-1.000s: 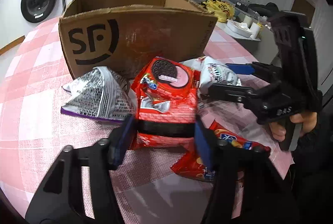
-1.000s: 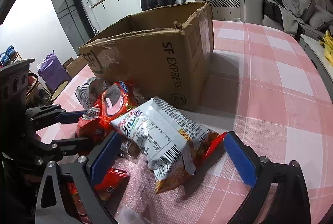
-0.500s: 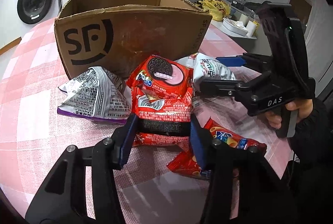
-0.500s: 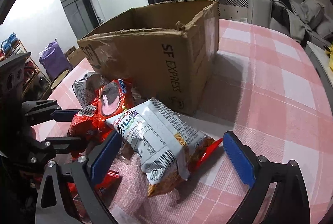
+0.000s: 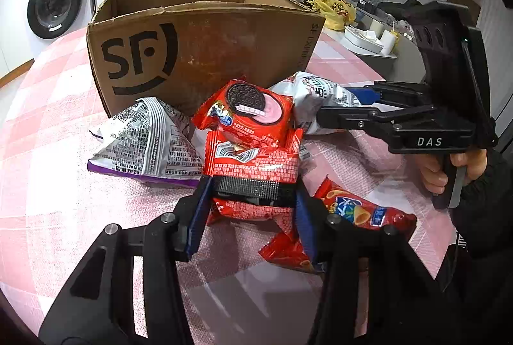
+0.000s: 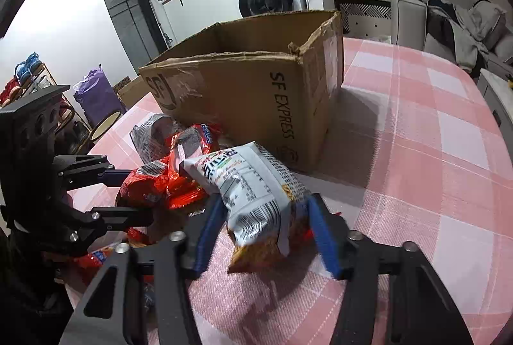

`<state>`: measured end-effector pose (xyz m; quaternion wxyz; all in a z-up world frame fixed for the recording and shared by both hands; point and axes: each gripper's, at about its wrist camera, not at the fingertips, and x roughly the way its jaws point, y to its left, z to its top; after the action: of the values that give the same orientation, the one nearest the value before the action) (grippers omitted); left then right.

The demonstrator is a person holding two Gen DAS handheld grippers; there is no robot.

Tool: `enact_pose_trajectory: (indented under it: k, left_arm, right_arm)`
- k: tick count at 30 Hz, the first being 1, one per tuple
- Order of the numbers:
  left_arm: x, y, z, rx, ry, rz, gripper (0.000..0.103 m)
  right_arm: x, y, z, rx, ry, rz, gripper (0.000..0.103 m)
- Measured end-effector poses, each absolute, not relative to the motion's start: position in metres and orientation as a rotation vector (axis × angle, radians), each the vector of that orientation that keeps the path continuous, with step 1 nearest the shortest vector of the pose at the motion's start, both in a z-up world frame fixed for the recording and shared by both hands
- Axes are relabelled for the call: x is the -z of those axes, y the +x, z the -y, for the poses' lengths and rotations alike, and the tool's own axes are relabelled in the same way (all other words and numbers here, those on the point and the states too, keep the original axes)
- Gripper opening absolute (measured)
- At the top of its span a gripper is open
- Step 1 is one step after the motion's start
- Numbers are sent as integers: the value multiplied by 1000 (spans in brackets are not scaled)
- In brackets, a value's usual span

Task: Organize snacks
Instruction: 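Grasp the red Oreo bag with left gripper while right grasps white noodle-snack bag, then lift both held bags over the cardboard box and lower them inside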

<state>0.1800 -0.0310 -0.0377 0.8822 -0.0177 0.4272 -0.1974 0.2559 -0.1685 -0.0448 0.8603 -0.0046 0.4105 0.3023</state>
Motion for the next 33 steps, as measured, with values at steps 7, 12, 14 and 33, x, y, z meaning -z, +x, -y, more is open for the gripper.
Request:
enact_pose_trajectory:
  k: [7,12,14,33]
  left_arm:
    - [37,173,26,403,-46,-880,45]
    - [32,167,19,392,-59,-864,45]
    - [28,164,16,385,-63,-855,45]
    - [-12,151,-22,316,-116,-774,45]
  right_arm:
    - [42,248,172,-631,-24,-858,47]
    - [39,255,169,-655,-39,-867,60]
    - [38,261,165,-673,-43,-867,72]
    - [19,242,165,-728,23,-816,47]
